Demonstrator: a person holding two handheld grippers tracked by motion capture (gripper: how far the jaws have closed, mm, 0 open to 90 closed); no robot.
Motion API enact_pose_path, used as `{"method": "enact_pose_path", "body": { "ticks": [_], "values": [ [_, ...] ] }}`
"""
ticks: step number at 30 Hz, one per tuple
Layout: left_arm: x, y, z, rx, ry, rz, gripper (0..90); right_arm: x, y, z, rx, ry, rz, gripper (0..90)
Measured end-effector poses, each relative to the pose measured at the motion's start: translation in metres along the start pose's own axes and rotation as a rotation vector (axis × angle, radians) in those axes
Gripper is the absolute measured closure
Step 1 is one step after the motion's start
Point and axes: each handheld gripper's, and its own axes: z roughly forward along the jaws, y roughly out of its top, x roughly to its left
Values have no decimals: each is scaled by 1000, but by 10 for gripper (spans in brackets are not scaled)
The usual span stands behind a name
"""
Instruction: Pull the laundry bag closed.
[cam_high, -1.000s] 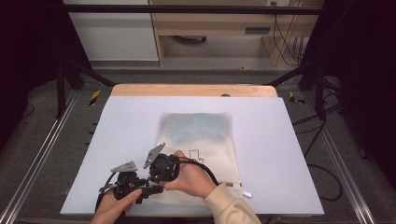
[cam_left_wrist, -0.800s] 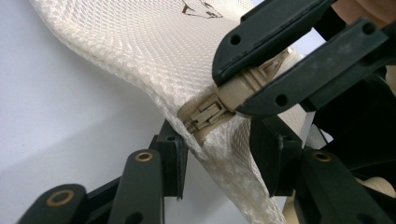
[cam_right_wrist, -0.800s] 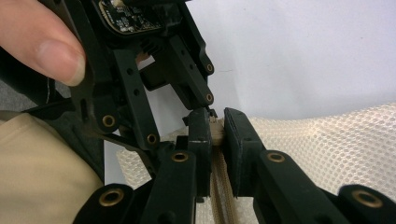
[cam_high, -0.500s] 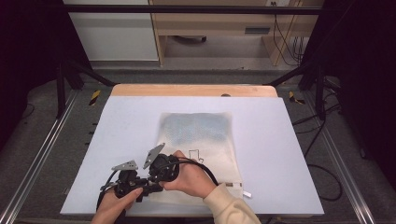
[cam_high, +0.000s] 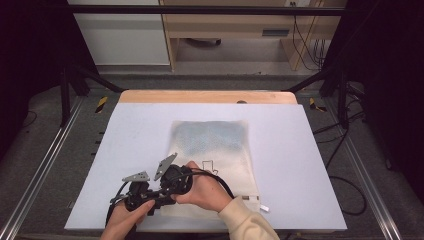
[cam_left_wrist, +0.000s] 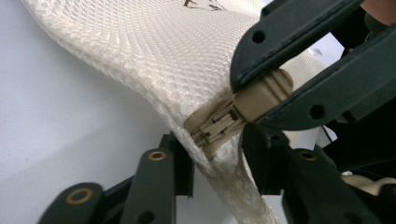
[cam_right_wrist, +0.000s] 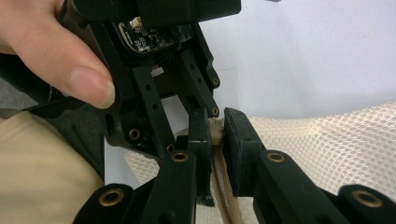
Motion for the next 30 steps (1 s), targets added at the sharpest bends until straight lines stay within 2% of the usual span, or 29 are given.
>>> {"method": "enact_pose_path", "body": {
  "ticks": [6,10,19,21,23,27,29,30],
  "values": [
    [2,1,4,-3,4,1,788,-1,-2,1,7,-4,2,818],
    [2,1,3,-6,9,8,834,-3,-5,-1,7,-5,3,817],
    [1,2,1,-5,26,3,850,-3,-9,-1,31,-16,-10,818],
    [1,2,0,-7,25,2,851,-2,-9,-2,57,-26,-3,819],
    [0,2,0,-3,26,4,852,-3,-11,-2,66,-12,-3,820],
    [-1,2,0,-6,26,-2,854,-3,-12,-4,79,-15,-11,821],
    [0,2,-1,-12,21,-11,855,-2,-14,-5,137,-54,-17,822],
    [0,3,-2,-13,19,-9,855,-2,-16,-6,136,-47,-12,822]
  ]
}}
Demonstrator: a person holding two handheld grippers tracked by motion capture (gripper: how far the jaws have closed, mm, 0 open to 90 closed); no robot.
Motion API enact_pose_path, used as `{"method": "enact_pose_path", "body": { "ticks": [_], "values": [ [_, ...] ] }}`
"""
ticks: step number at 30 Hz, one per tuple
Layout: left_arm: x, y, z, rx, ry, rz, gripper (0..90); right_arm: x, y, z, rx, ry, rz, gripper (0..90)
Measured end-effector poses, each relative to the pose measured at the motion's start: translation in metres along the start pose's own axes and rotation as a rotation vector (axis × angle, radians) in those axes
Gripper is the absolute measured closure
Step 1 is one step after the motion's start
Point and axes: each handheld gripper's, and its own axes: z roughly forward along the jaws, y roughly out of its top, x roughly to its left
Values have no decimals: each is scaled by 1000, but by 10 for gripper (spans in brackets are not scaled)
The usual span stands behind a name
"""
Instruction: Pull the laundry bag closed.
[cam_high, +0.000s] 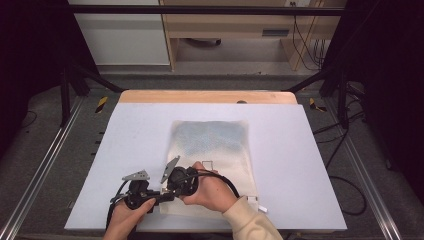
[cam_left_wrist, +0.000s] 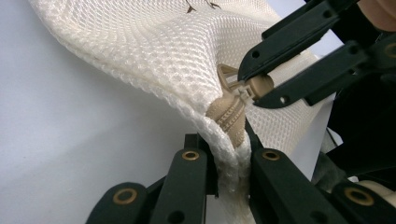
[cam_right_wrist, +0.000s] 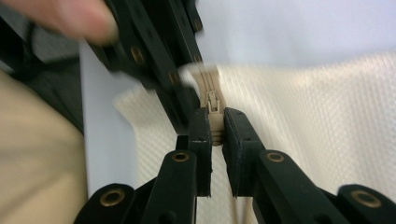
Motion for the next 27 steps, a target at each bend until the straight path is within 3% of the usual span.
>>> {"method": "enact_pose_path", "body": {
  "ticks": [3,7,12,27],
  "values": [
    [-3,0,1,15,12,23,854,-3,-6,0,-21,21,12,821],
    [-3,0,1,14,2,17,853,-3,-8,0,-24,26,15,821],
    [-3,0,1,13,-7,15,853,-5,-14,-1,8,11,18,821],
    [-6,0,5,27,-14,42,853,-7,-32,-7,-43,17,30,820]
  ]
}}
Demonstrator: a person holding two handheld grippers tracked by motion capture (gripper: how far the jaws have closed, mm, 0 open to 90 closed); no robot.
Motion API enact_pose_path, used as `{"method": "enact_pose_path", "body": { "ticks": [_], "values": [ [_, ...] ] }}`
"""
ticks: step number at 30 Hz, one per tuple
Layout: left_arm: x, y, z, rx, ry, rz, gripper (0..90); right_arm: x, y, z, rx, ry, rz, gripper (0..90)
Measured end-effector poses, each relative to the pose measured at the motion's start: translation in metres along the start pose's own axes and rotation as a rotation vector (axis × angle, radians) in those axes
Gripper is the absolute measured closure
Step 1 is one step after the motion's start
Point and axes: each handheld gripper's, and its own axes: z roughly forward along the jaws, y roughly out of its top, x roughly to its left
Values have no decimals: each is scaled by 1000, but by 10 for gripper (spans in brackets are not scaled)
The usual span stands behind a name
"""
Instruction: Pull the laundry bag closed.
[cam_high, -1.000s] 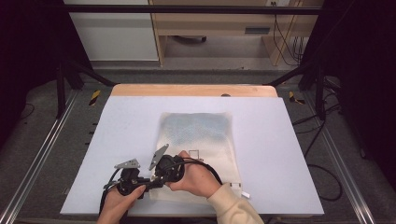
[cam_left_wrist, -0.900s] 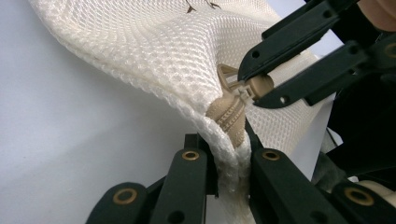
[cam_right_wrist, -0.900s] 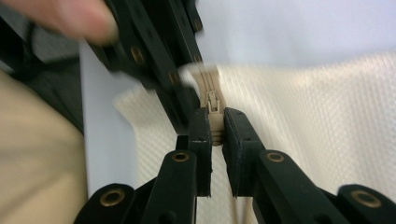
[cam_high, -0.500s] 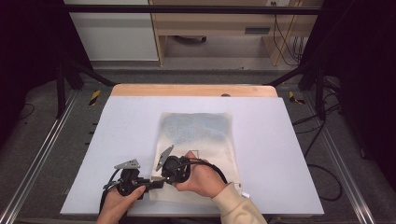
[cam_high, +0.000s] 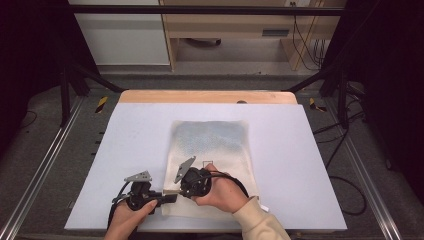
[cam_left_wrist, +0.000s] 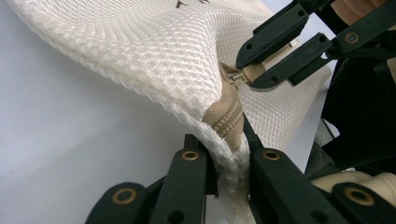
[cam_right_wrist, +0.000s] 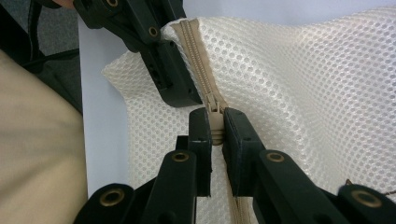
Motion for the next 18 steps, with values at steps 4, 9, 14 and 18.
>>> {"method": "enact_pose_path", "body": {
  "ticks": [4,9,14,18],
  "values": [
    [-2,0,2,12,14,11,853,2,-5,2,-17,-2,11,820],
    [-1,-1,3,10,20,22,852,3,-9,3,-38,-15,12,820],
    [0,-2,2,12,18,17,852,5,-12,5,-60,-24,17,819],
    [-1,-1,3,16,22,21,851,5,-16,5,-82,-26,35,819]
  ]
}}
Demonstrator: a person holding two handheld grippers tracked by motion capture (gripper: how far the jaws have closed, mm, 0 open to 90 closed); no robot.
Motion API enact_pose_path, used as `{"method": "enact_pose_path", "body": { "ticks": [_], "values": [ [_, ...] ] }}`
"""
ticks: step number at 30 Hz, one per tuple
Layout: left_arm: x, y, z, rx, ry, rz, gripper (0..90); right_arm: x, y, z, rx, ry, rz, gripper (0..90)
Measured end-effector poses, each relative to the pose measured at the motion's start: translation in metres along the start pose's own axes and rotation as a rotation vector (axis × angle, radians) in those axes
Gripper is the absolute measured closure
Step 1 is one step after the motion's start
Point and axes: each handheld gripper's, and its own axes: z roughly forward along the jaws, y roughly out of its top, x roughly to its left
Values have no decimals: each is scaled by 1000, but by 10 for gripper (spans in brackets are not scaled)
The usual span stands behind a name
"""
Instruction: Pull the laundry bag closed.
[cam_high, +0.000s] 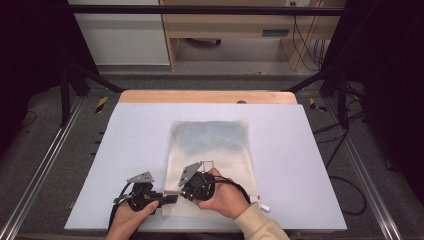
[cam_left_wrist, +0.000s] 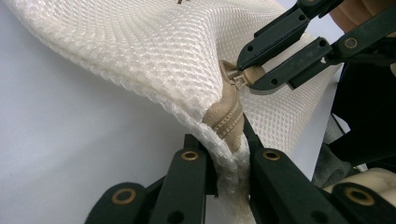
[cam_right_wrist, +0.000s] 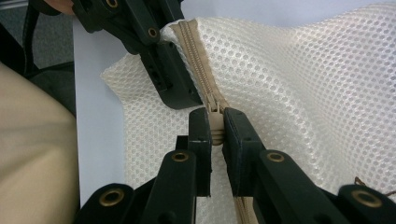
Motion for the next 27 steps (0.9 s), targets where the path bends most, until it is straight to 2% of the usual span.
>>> {"method": "enact_pose_path", "body": {
  "ticks": [3,9,13,16,27],
  "values": [
    [-1,-1,0,6,5,6,851,1,-3,0,-9,16,5,819],
    [-2,0,0,8,-3,9,850,0,-5,-2,-13,15,-2,820],
    [-4,0,2,12,-1,16,850,0,-9,-3,-15,21,12,819],
    [-4,0,2,11,-4,18,850,0,-9,-4,-8,19,0,820],
    [-4,1,0,5,-7,12,849,-2,-17,-10,2,0,18,820]
  ]
}}
